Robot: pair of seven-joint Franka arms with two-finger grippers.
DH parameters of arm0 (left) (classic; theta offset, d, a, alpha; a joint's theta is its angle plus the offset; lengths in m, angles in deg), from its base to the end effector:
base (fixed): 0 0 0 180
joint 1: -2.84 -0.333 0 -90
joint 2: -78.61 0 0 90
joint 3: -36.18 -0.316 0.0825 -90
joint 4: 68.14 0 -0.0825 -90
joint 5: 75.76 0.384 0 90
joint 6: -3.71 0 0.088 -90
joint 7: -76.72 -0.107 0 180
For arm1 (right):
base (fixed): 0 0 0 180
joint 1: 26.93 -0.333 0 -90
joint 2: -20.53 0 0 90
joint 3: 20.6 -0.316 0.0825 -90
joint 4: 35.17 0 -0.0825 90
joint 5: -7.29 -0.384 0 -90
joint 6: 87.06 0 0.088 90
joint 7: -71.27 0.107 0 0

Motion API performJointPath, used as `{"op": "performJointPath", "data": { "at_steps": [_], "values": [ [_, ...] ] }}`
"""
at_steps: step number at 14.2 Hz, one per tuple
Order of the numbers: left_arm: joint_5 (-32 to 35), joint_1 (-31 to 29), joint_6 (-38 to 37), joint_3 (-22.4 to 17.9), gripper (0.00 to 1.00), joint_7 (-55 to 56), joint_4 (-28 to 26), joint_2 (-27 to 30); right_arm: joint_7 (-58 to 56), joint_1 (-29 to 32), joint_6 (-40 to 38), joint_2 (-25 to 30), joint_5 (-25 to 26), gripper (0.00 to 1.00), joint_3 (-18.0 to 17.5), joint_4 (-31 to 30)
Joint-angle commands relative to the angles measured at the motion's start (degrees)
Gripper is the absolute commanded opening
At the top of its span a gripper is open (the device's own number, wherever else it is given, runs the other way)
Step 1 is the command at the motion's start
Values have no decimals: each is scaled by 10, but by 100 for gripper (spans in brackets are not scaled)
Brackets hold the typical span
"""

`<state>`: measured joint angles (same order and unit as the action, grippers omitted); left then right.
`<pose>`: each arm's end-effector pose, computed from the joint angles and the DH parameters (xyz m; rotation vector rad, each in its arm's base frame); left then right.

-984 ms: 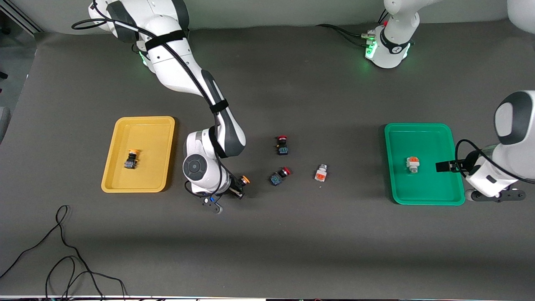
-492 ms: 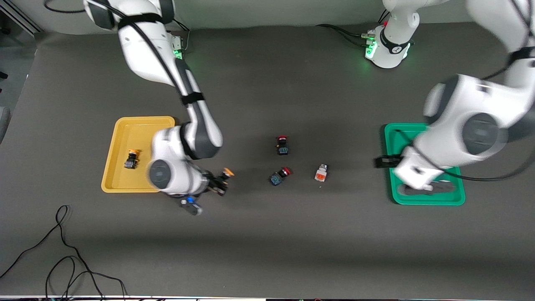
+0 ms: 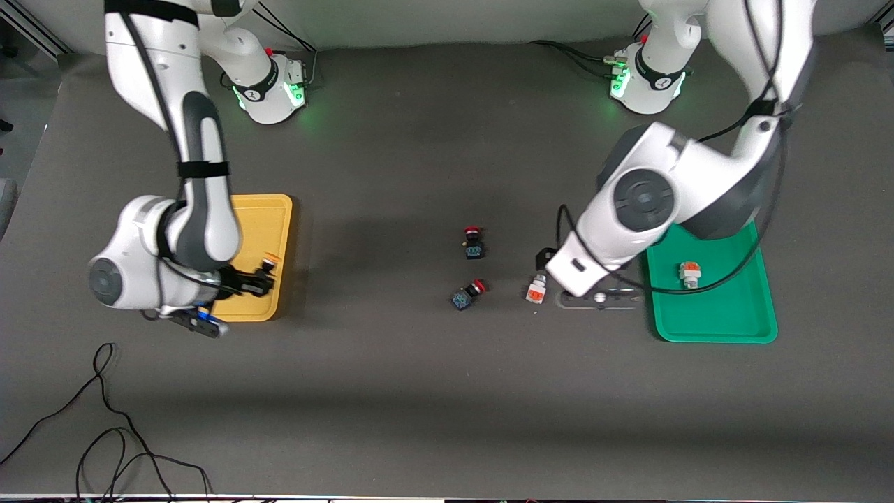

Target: Place green and yellow buttons in trays

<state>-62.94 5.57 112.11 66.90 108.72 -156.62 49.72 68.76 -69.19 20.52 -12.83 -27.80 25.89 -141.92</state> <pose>0.5964 -0.3127 0.3843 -3.1279 0.0949 0.1451 0.5957 0.0255 0.2610 -2.9271 0.4675 0.4800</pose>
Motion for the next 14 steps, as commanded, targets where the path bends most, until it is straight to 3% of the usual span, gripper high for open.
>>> {"op": "performJointPath", "data": {
  "at_steps": [1, 3, 4, 5, 7, 8, 12, 14],
  "values": [
    [19, 16, 24, -8, 100, -47, -5, -47, -85, -14, 59, 18, -9, 0, 17, -79],
    [20, 16, 38, -8, 100, -49, -6, -75, -122, -15, 126, 18, -12, 0, 16, -121],
    [25, 17, 62, -8, 100, -49, -16, -86, -130, -15, 142, 15, -12, 6, 16, -129],
    [38, 18, 94, -9, 100, -49, -35, -96, -129, -15, 142, 14, -12, 53, 16, -129],
    [51, 17, 152, -15, 100, -48, -66, -108, -128, -16, 140, 18, -13, 74, 16, -127],
    [54, 18, 163, -16, 100, -48, -67, -117, -127, -19, 137, 19, -12, 100, 17, -124],
    [70, 26, 188, -20, 98, -42, -67, -144, -116, -20, 67, 29, -8, 100, 30, -59],
    [70, 32, 190, -25, 80, -37, -66, -147, -112, -20, 2, 38, -3, 100, 61, 3]
  ]
}}
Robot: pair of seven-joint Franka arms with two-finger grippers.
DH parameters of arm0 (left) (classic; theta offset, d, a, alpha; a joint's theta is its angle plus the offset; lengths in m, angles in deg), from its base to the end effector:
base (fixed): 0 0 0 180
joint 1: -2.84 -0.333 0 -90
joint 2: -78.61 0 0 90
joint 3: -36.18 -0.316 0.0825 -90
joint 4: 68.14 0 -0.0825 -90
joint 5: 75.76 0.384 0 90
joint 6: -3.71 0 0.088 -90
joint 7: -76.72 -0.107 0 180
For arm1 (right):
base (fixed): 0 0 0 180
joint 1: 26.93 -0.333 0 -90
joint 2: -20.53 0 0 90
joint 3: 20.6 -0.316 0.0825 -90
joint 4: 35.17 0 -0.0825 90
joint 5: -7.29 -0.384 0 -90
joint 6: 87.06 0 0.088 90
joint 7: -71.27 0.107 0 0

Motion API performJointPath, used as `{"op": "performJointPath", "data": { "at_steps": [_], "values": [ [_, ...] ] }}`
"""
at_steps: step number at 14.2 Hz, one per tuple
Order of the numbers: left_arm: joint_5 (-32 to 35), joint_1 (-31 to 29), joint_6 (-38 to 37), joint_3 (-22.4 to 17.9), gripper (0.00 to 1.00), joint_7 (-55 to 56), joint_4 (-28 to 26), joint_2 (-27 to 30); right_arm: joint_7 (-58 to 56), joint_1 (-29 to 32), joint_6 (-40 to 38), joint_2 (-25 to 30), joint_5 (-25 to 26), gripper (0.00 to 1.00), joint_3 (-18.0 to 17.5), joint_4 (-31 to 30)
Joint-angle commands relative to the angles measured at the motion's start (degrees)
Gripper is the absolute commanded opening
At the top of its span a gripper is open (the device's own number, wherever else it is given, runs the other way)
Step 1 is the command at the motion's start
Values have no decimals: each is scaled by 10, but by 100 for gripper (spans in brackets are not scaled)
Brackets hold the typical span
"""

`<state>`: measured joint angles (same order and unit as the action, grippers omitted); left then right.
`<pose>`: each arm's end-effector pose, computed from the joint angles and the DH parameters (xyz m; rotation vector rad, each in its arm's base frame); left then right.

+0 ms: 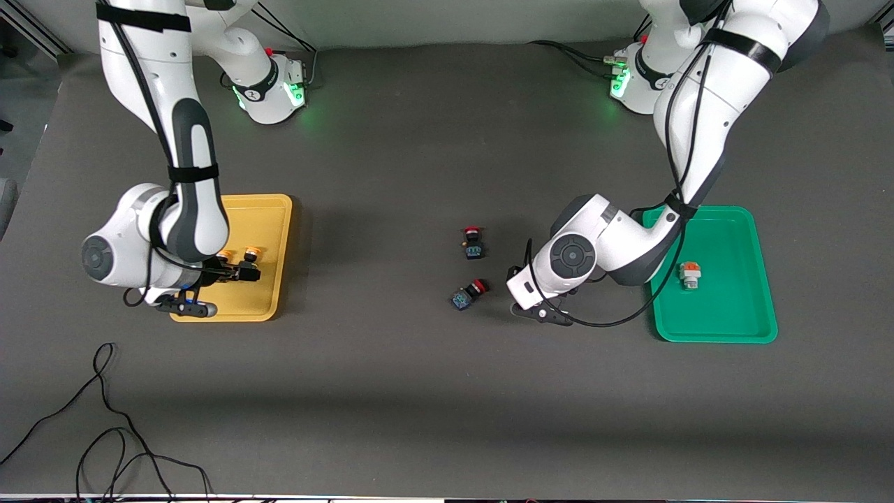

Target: Place green and yellow buttons in trays

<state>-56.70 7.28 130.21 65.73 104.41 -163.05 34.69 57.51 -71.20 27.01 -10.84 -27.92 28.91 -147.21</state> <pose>0.5813 -0.3340 0.1972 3.0792 -0.3410 -0.2108 0.5828 0.0000 0.2602 -2.9668 0.2596 0.3502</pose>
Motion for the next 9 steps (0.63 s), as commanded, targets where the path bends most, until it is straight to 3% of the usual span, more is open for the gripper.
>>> {"op": "performJointPath", "data": {
  "at_steps": [1, 2, 5, 9],
  "values": [
    [8, 21, 13, -20, 63, 15, -2, 3, 1, -1, -98, 18, 3, 100, 48, 93],
    [8, 29, 16, -28, 49, 26, -2, 3, 6, -1, -142, 20, 21, 100, 59, 133],
    [7, 41, 22, -40, 27, 52, -1, 2, 24, -7, -243, 63, 101, 100, 75, 226],
    [-9, 30, -8, -35, 24, 82, 17, 39, 64, -53, -278, 174, 222, 100, 76, 241]
  ]
}}
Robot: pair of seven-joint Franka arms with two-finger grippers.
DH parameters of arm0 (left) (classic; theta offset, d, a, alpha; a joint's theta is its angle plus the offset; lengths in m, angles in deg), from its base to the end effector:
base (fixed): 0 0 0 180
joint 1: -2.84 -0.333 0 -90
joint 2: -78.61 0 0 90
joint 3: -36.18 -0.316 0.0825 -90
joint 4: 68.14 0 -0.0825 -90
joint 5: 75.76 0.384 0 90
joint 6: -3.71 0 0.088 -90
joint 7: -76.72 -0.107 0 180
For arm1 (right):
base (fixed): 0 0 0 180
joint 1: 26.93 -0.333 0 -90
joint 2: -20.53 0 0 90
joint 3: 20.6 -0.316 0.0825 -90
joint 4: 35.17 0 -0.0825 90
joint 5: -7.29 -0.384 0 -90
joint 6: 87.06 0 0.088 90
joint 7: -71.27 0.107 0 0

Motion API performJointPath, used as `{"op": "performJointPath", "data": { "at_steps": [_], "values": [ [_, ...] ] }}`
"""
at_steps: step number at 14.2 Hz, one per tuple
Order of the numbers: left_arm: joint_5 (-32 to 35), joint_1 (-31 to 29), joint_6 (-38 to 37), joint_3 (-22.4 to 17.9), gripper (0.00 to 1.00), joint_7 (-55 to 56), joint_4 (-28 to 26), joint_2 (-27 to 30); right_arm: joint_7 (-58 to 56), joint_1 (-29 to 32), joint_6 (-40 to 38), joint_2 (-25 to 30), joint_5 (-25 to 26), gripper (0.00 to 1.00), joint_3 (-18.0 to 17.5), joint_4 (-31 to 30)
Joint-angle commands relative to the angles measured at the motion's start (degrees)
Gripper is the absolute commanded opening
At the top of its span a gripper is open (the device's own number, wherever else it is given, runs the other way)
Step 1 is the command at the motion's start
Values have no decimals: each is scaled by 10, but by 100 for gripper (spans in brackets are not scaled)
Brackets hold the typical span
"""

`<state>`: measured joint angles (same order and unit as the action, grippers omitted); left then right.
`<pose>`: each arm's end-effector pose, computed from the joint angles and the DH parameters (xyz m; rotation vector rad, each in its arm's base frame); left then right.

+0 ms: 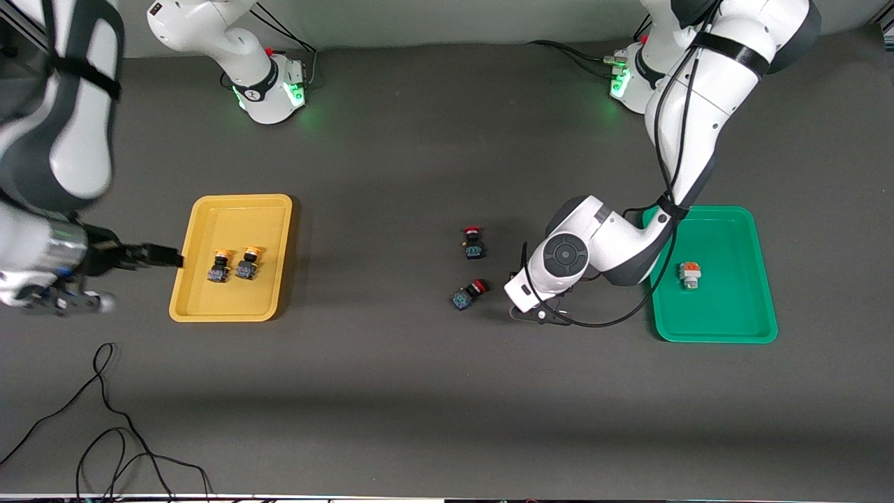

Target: Place green and yellow buttons in trays

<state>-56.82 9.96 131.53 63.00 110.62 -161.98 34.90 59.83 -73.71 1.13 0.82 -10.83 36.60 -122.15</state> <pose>0.5867 -0.3390 0.1993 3.1145 -0.1791 -0.1547 0.6092 -0.0018 0.5228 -3.0743 -0.0072 0.2412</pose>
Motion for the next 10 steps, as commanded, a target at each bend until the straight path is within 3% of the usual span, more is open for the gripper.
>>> {"op": "performJointPath", "data": {
  "at_steps": [1, 3, 4, 6, 8, 10],
  "values": [
    [-34, -3, -49, -6, 24, 20, 12, 60, 50, -37, -21, 70, 58, 100, -1, -12],
    [-97, -17, -114, -6, 24, 16, 35, 108, 48, -35, -15, 91, 85, 100, -5, -21],
    [-127, -31, -148, -8, 24, 19, 46, 132, 48, -12, -14, 95, 86, 100, -26, -26],
    [-156, -75, -218, -6, 23, 13, 57, 171, 48, 85, -14, 134, 111, 100, -138, -41],
    [-159, -122, -277, -6, 23, -1, 53, 204, 49, 140, 1, 177, 153, 100, -207, -77],
    [-155, -177, -325, -10, 23, -76, 45, 217, 51, 227, 21, 228, 171, 100, -307, -133]
  ]
}}
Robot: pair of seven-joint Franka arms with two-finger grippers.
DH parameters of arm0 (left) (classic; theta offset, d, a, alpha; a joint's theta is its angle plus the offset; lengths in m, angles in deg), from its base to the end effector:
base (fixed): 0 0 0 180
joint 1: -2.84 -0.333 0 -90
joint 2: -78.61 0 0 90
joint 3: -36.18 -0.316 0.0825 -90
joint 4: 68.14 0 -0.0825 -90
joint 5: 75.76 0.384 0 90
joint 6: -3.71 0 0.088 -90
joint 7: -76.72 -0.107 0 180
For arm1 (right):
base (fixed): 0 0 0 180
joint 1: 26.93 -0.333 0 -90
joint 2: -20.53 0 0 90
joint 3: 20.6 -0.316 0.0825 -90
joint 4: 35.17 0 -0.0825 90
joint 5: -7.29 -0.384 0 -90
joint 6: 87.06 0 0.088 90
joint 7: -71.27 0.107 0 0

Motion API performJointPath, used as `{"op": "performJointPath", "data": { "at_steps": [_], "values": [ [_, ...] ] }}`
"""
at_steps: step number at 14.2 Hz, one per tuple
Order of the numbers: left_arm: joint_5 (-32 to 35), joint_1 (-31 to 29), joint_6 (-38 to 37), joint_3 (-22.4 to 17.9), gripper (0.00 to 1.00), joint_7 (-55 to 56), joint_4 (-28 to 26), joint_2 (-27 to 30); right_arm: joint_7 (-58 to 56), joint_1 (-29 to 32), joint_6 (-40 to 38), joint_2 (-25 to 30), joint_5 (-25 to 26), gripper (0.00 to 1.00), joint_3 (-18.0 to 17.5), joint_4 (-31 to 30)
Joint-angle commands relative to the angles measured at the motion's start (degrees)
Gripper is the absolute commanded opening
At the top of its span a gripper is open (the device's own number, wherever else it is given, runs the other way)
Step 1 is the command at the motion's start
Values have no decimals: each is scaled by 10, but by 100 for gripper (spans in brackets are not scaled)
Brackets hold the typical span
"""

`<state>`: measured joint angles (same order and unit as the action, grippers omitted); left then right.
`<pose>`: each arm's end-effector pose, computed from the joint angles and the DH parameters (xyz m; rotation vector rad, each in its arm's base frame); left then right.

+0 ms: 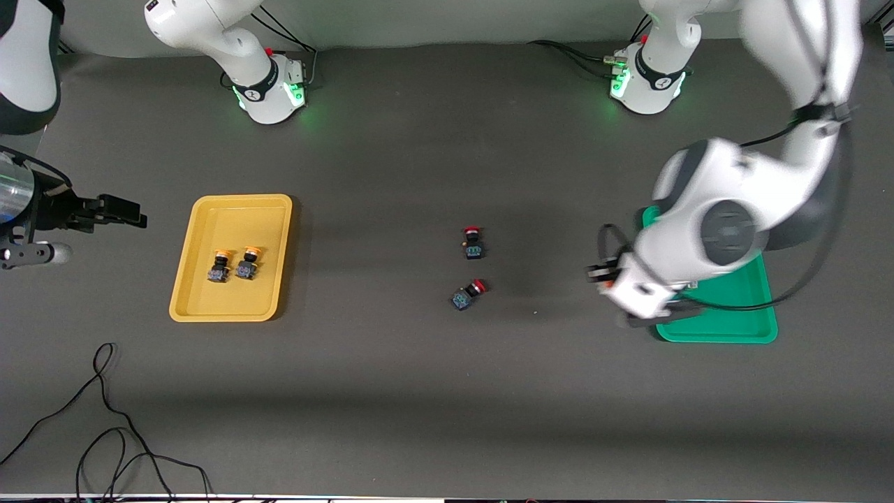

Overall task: Place green and yellow buttons in trays
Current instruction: 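Lower the green button into the green tray and open the left gripper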

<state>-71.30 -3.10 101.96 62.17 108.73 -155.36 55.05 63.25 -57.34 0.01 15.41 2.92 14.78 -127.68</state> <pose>0.6251 -0.1790 0.4290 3.0939 0.3230 -0.3186 0.5649 -0.0278 0.5587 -3.0870 -0.0745 0.2535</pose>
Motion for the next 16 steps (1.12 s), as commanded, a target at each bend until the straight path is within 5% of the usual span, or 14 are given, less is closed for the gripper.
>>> {"op": "performJointPath", "data": {
  "at_steps": [1, 5, 11, 14, 15, 16],
  "values": [
    [-7, -82, -40, -2, 23, -102, -29, 21, 18, 97, 45, 109, 52, 100, -133, -107],
    [78, -175, 23, -3, 24, -207, -99, 15, 61, 181, 51, 150, 57, 100, -236, -141],
    [150, -278, 303, -5, 24, -280, -304, -4, 65, 190, 47, 124, 53, 100, -232, -84],
    [183, -297, 331, -6, 25, -283, -314, -34, 70, 190, 47, 124, 49, 100, -232, -80],
    [183, -297, 326, -5, 31, -283, -314, -33, 84, 189, 47, 126, 47, 100, -232, -81],
    [183, -297, 319, -5, 59, -284, -312, -31, 110, 189, 47, 126, 45, 100, -233, -80]
  ]
}}
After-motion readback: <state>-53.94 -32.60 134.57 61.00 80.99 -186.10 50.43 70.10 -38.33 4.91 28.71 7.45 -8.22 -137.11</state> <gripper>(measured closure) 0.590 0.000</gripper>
